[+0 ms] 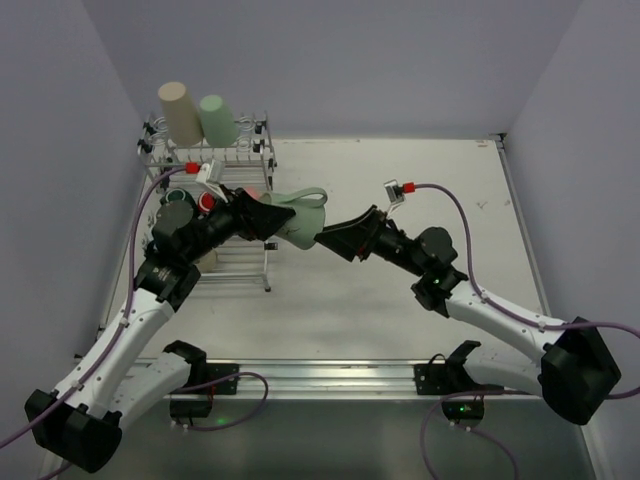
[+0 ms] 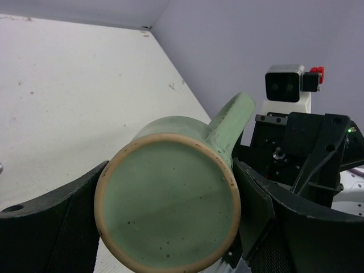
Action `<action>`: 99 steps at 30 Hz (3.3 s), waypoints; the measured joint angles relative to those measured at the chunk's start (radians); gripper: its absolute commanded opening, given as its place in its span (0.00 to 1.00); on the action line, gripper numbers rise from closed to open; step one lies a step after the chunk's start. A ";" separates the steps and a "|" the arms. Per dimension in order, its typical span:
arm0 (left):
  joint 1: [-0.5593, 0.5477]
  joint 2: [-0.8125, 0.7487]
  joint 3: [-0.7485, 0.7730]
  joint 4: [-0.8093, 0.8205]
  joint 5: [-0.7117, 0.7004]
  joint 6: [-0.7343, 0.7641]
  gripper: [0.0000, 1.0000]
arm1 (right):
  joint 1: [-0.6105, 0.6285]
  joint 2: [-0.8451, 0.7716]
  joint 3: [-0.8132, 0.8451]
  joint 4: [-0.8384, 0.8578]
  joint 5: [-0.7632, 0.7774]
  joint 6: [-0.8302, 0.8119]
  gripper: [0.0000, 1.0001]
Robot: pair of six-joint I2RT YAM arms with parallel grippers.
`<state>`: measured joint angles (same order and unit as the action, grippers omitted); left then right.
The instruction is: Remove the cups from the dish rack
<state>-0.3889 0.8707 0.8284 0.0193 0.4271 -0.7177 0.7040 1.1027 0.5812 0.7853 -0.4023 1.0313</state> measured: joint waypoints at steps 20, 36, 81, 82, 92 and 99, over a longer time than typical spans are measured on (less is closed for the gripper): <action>-0.029 -0.068 -0.182 0.324 0.010 -0.215 0.44 | 0.054 0.223 0.103 0.302 -0.031 0.175 0.00; -0.037 -0.305 -0.037 -0.010 -0.146 0.135 1.00 | 0.031 0.101 0.109 -0.119 0.005 -0.042 0.00; 0.141 -0.385 -0.204 -0.383 -0.295 0.397 1.00 | -0.071 1.158 1.455 -1.545 0.549 -1.110 0.22; 0.143 -0.383 -0.204 -0.385 -0.312 0.396 1.00 | -0.070 1.157 1.455 -1.536 0.549 -1.112 0.26; 0.147 -0.371 -0.203 -0.441 -0.515 0.382 1.00 | -0.069 1.106 1.452 -1.501 0.540 -1.137 0.59; 0.147 -0.341 -0.179 -0.500 -0.700 0.335 1.00 | -0.069 0.842 1.296 -1.421 0.468 -1.106 0.86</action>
<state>-0.2420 0.5293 0.6491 -0.4805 -0.2733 -0.3832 0.6346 1.9450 1.8774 -0.6361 0.0654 -0.0742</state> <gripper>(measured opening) 0.997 0.799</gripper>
